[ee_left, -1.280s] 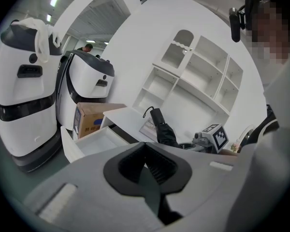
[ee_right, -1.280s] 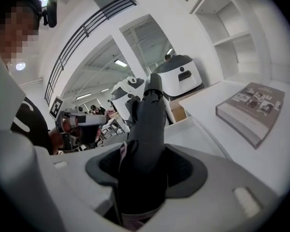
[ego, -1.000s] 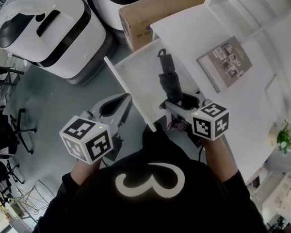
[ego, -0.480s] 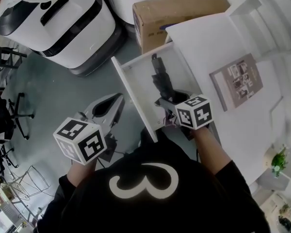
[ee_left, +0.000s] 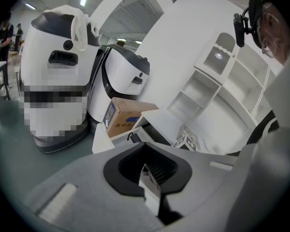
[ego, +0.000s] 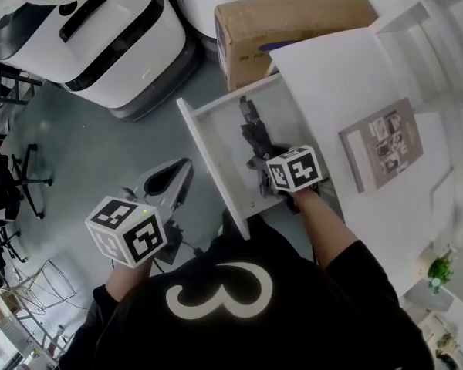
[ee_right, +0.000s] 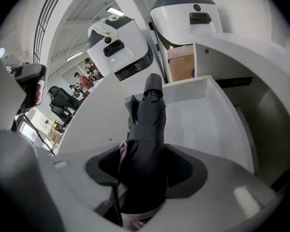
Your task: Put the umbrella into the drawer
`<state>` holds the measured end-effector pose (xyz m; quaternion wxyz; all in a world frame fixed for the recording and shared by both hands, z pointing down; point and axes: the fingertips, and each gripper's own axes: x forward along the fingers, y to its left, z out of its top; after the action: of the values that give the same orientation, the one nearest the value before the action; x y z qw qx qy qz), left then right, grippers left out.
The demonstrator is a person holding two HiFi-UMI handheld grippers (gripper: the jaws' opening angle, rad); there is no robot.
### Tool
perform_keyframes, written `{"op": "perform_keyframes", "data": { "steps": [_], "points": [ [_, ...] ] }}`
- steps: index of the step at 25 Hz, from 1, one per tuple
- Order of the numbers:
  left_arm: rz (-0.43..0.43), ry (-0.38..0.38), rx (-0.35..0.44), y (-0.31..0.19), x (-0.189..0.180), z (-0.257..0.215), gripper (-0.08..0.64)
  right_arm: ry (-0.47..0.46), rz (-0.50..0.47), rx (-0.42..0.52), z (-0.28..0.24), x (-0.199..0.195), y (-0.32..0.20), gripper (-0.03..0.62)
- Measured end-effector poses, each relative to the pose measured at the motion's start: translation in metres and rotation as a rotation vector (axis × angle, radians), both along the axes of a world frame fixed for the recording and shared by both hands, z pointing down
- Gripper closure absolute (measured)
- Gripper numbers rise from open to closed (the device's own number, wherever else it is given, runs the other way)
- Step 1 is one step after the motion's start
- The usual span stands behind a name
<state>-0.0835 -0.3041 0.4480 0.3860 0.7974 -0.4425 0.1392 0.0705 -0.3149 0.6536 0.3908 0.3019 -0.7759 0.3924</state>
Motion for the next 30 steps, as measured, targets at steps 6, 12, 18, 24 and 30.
{"op": "perform_keyframes", "data": {
  "steps": [6, 12, 18, 24, 30],
  "points": [
    [-0.005, -0.007, -0.038, -0.003, -0.004, 0.015, 0.551, 0.068, -0.006, -0.042, 0.037, 0.002, -0.008, 0.354],
    [-0.009, -0.008, -0.068, -0.006, -0.010, 0.029, 0.551, 0.121, -0.023, -0.080, 0.065, 0.004, -0.012, 0.354],
    [-0.007, -0.009, -0.086, -0.003, -0.015, 0.036, 0.551, 0.148, -0.036, -0.105, 0.081, 0.004, -0.009, 0.350],
    [-0.013, -0.012, -0.078, -0.001, -0.022, 0.032, 0.551, 0.160, -0.020, -0.130, 0.086, 0.005, -0.008, 0.327],
    [0.000, -0.002, -0.064, 0.005, -0.019, 0.026, 0.551, 0.105, 0.004, -0.110, 0.059, 0.004, -0.012, 0.307]
  ]
}}
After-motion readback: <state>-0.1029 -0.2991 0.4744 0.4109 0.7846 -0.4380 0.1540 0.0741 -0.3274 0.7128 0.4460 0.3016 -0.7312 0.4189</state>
